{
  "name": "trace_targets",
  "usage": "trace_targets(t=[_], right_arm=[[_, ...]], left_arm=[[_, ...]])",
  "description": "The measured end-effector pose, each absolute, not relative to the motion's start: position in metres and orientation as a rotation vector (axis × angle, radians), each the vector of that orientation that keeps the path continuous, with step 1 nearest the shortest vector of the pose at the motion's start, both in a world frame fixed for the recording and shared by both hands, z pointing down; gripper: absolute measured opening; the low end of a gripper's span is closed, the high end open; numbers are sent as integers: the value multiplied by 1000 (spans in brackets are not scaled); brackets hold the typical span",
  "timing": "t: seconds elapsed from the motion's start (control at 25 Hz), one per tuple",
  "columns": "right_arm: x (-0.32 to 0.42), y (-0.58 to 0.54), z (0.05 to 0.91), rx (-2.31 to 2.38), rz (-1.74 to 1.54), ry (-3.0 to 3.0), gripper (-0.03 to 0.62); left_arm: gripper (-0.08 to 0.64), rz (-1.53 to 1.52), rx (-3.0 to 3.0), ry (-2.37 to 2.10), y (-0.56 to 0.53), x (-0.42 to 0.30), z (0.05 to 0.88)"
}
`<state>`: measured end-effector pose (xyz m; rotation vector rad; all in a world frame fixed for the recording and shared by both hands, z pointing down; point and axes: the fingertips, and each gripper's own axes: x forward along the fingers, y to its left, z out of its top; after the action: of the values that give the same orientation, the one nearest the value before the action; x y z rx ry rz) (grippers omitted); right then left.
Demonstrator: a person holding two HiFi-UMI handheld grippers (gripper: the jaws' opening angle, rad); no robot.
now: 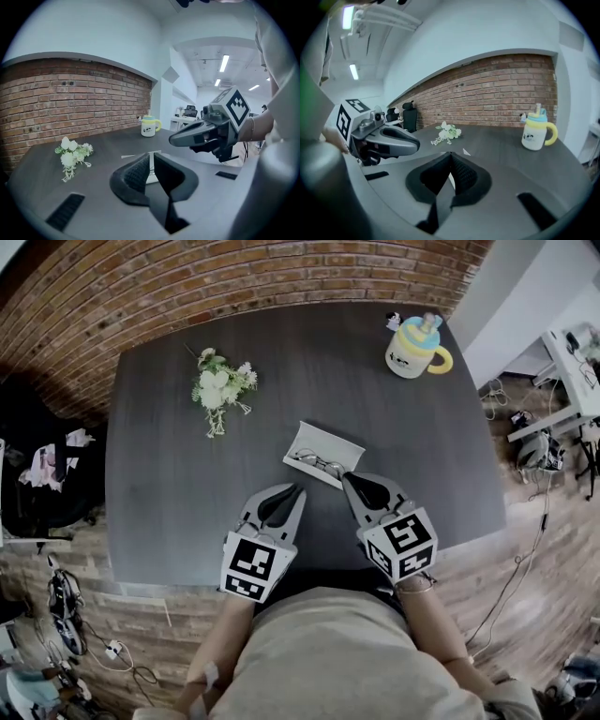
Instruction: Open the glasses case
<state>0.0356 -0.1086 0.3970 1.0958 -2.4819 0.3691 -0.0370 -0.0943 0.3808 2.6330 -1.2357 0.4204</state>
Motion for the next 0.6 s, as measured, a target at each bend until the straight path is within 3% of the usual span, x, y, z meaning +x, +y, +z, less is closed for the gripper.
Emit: trace_targets(t=[0.6], right_arm=[[23, -83, 411, 1010, 402, -2488, 6]], left_arm=[[43, 338, 2500, -1143, -85, -32, 400]])
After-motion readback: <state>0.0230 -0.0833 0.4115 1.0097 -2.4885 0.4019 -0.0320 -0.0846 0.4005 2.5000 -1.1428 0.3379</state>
